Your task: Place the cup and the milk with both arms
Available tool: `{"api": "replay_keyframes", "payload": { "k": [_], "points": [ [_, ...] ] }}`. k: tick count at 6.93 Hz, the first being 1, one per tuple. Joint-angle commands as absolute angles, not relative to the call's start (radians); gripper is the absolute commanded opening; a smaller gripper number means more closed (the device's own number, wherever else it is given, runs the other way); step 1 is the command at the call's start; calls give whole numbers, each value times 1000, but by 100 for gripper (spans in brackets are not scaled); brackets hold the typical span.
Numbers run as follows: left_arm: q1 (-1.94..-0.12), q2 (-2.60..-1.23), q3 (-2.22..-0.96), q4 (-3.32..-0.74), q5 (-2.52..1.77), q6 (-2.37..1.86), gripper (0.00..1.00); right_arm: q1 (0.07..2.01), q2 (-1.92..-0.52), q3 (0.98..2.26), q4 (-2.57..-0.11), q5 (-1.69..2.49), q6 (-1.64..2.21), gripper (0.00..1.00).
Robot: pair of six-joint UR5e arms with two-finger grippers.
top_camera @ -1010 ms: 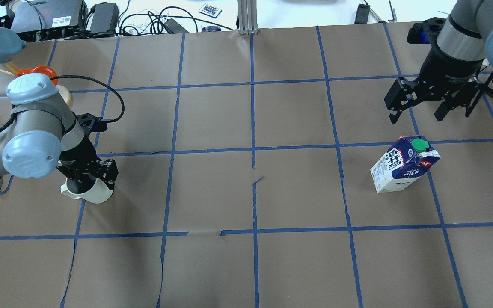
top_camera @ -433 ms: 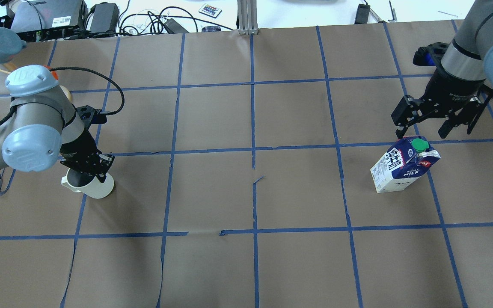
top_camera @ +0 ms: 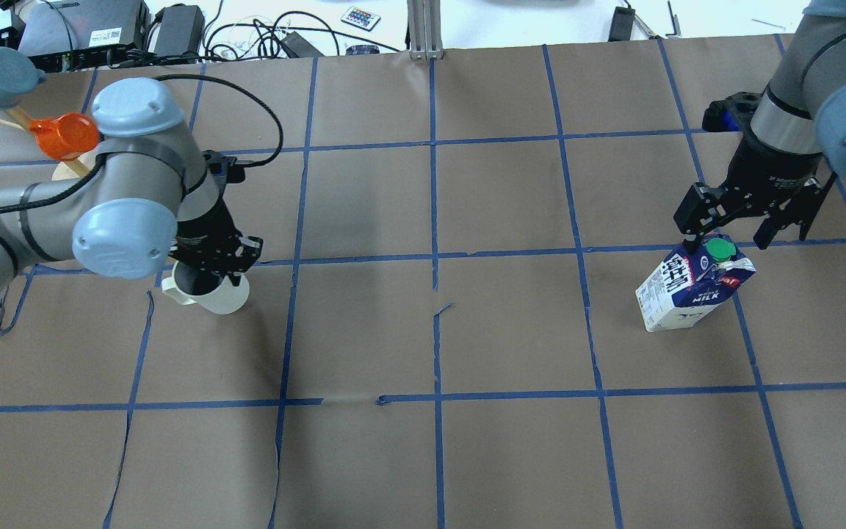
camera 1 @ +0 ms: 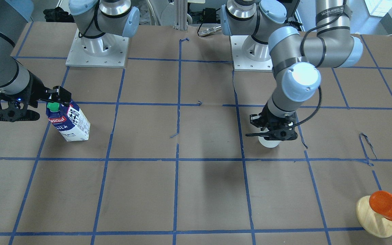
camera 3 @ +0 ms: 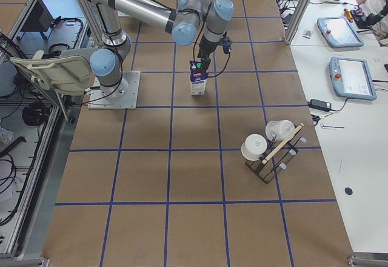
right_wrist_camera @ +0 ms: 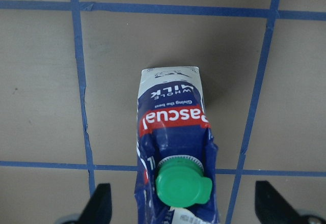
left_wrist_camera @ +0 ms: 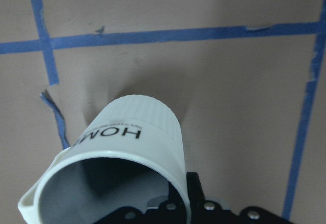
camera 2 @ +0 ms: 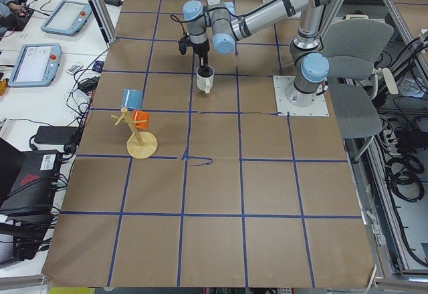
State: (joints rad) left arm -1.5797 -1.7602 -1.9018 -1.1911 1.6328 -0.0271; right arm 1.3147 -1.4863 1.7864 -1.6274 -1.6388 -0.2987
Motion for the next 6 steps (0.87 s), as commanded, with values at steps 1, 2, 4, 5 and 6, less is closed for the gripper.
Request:
{"api": "replay_keyframes", "payload": {
  "k": [1, 2, 4, 5, 6],
  "points": [
    [-1806, -1788, -1852, -1180, 1542, -358, 0, 1315, -1483, 1792, -1672, -1638, -304, 100],
    [-1884, -1813, -1798, -1183, 1536, -408, 0, 1315, -1474, 1793, -1675, -1640, -348, 100],
    [-1985, -1896, -1671, -1186, 1437, -520, 0, 1315, -1453, 1793, -1689, -1638, -374, 97],
    [-2006, -1929, -1664, -1187, 1437, -514, 0, 1315, -1453, 1793, -1689, -1635, -374, 95],
    [-2023, -1956, -1667, -1184, 1453, -511, 0, 1315, -1453, 1793, -1689, -1635, -368, 92]
  ]
}}
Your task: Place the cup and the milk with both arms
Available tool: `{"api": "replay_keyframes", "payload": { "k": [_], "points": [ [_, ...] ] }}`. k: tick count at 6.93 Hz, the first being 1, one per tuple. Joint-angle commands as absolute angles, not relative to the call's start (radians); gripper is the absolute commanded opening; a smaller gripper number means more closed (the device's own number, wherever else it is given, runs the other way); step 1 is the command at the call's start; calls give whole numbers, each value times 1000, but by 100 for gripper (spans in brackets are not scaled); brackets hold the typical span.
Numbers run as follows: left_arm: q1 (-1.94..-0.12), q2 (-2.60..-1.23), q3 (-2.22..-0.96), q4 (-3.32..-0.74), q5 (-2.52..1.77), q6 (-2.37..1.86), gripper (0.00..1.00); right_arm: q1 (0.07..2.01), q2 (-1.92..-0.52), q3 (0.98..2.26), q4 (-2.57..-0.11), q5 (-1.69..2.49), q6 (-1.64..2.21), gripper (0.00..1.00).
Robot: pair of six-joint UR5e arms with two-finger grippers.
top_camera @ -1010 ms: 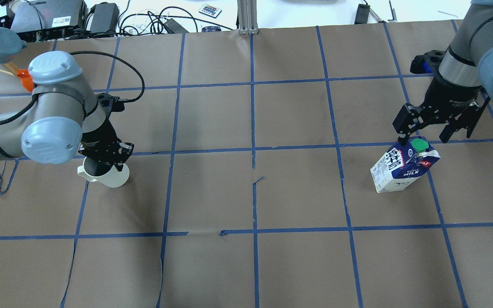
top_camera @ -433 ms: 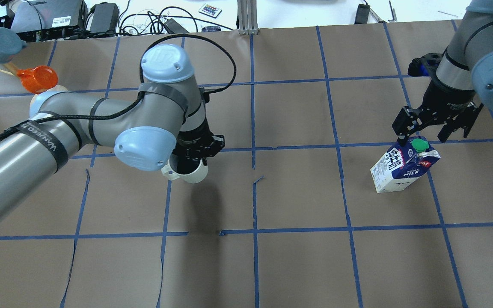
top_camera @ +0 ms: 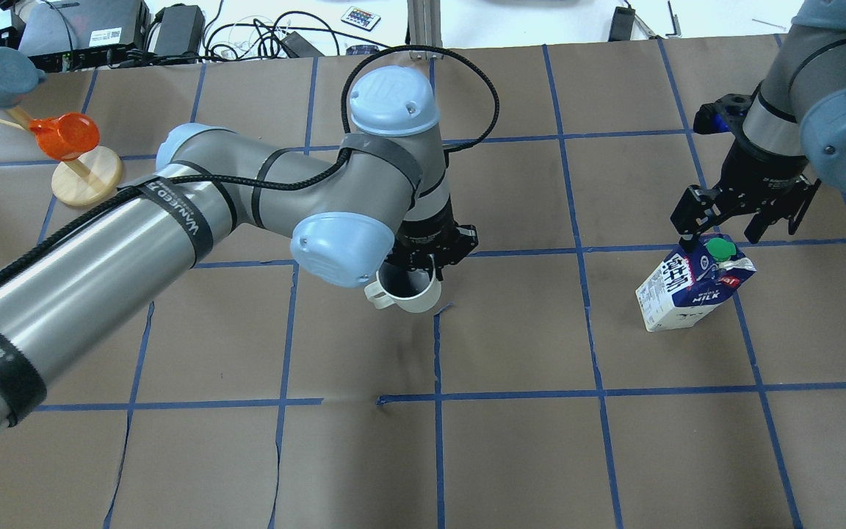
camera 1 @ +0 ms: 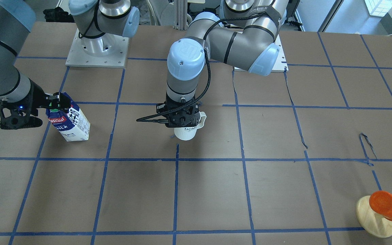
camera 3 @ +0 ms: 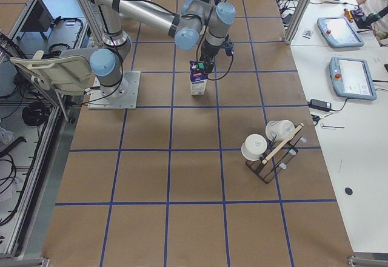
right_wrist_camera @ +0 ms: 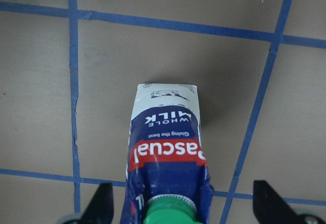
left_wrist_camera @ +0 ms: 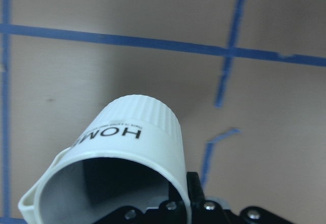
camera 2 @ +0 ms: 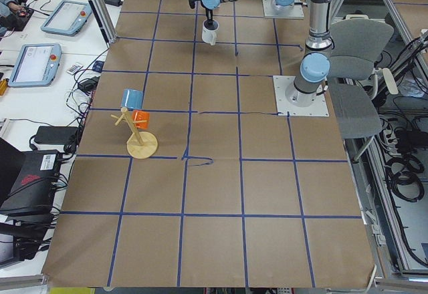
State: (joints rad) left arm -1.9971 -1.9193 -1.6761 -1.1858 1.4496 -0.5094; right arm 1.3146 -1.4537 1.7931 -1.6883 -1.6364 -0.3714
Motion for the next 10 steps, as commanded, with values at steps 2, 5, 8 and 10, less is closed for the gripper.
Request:
{"api": "replay_keyframes", "payload": {
  "k": [2, 5, 8, 10],
  "points": [
    [-2023, -1985, -1664, -1178, 1462, -512, 83, 1315, -1453, 1793, -1689, -1635, -364, 78],
    [-2016, -1953, -1613, -1183, 1465, -496, 100, 1315, -1453, 1792, -1687, -1628, -364, 38],
    [-1896, -1849, -1413, -1464, 1460, -296, 100, 1315, -1454, 1781, -1683, -1628, -364, 15],
    [-1792, -1690, -1413, -1589, 1474, -220, 100, 1318, -1456, 1741, -1671, -1625, -354, 16]
  ]
}}
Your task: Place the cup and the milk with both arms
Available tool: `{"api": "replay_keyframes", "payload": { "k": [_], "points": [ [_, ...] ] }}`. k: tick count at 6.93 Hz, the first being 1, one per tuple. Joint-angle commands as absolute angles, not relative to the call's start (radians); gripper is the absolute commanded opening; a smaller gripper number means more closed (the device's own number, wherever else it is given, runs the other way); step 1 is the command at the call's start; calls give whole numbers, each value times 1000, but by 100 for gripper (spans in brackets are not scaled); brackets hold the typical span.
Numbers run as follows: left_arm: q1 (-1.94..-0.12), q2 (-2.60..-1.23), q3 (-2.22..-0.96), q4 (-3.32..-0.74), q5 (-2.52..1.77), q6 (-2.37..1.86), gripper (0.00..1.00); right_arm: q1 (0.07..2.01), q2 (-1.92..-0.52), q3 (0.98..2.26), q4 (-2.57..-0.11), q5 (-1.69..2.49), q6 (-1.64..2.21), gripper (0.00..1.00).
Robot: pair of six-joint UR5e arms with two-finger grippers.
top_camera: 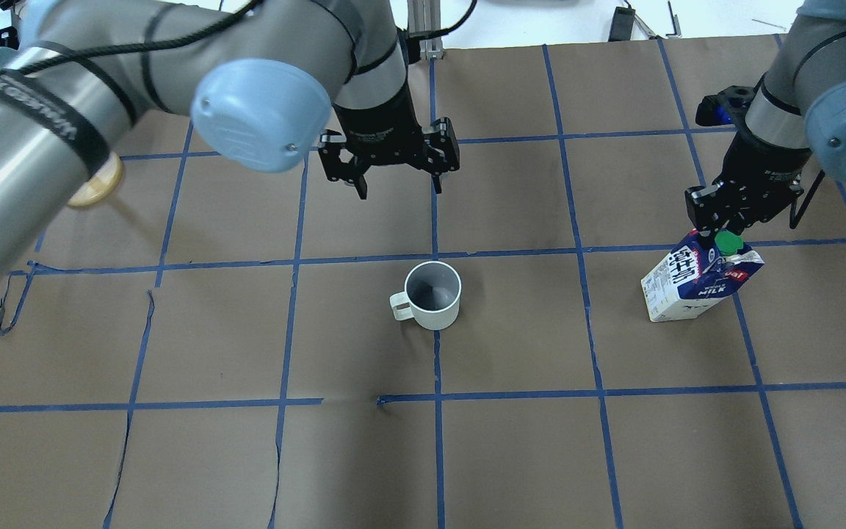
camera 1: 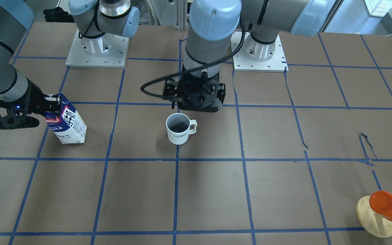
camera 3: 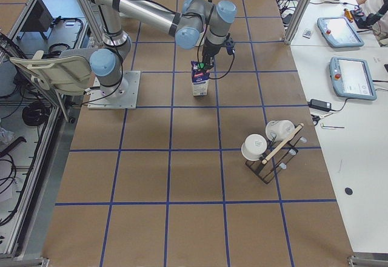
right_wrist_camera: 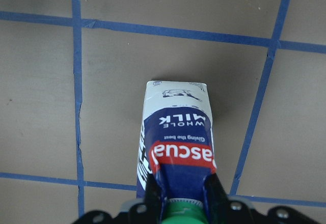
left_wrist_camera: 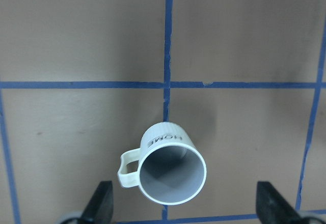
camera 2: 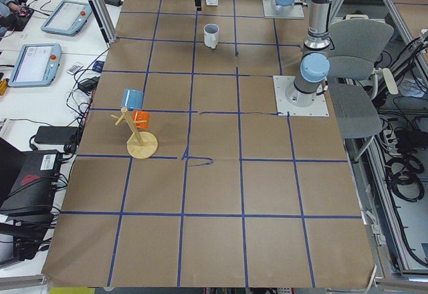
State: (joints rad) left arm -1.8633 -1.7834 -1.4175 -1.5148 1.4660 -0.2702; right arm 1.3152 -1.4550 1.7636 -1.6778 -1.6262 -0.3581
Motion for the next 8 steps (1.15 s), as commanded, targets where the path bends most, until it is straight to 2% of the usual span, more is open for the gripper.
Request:
{"api": "replay_keyframes", "payload": {
  "k": [1, 2, 3, 5, 8],
  "points": [
    [-1711, -1622, -1498, -1627, 1473, -115, 100, 1322, -1456, 1733, -1667, -1624, -353, 16],
    [-1663, -1547, -1581, -1618, 1486, -65, 100, 1328, -1460, 1732, -1658, -1609, -289, 16],
    [-1602, -1520, -1589, -1614, 1512, -20, 100, 1357, -1459, 1712, -1637, -1567, -226, 16],
    [-1559, -1526, -1588, -1576, 1526, 61, 100, 1483, -1436, 1651, -1603, -1534, -55, 16],
    [-1560, -1537, -1589, -1522, 1519, 57, 100, 1673, -1313, 1504, -1603, -1506, 170, 16]
  ]
}}
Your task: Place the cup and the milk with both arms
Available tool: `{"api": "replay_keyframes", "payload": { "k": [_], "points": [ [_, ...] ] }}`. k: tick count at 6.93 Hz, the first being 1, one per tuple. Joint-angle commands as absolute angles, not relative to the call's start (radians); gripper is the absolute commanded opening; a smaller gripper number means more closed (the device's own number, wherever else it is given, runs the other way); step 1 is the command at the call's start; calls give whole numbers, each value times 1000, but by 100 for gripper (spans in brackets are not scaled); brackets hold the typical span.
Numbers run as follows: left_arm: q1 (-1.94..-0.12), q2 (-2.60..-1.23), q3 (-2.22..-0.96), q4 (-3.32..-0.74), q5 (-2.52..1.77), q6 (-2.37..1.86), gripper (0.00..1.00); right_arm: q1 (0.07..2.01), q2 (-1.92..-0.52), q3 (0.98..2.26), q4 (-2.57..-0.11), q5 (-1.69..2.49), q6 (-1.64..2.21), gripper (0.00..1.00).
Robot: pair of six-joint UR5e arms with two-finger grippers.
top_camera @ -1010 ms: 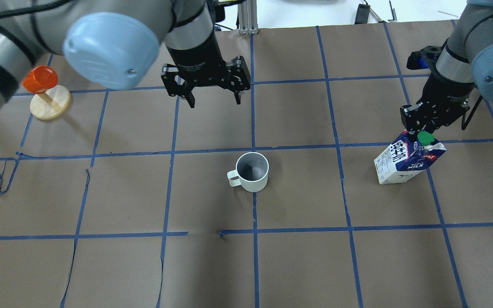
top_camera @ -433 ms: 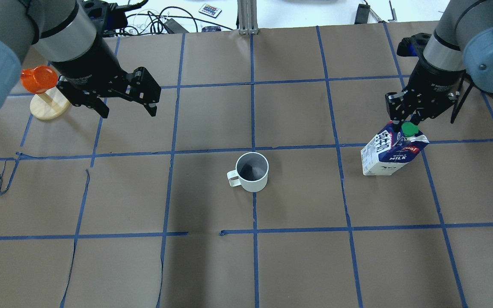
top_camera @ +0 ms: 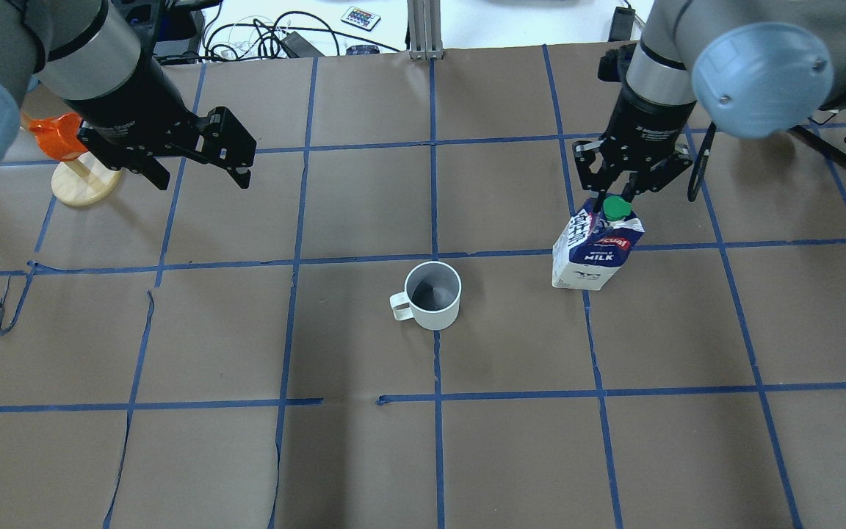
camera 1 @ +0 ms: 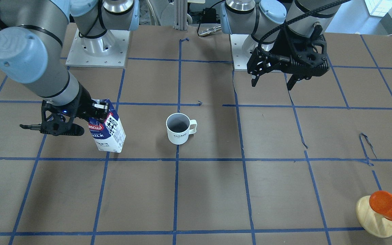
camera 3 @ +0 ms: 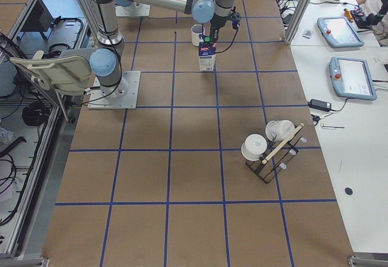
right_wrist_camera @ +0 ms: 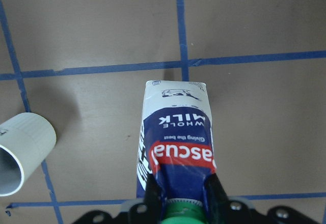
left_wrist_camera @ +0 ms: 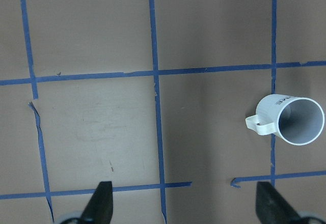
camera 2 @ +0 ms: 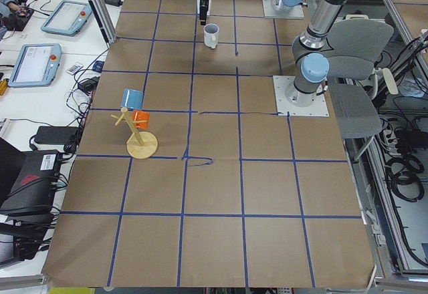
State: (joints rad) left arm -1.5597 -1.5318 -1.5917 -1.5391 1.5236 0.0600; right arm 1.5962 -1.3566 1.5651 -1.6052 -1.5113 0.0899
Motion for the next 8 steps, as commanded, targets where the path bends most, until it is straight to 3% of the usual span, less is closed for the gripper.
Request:
{"api": "replay_keyframes", "payload": {
  "k": [1, 8],
  "points": [
    [-1559, -1532, -1589, -1519, 1517, 67, 100, 1704, -1301, 1499, -1601, -1503, 172, 16],
    [-1559, -1526, -1597, -1519, 1517, 69, 100, 1781, -1264, 1505, -1578, -1465, 172, 20]
  ]
}}
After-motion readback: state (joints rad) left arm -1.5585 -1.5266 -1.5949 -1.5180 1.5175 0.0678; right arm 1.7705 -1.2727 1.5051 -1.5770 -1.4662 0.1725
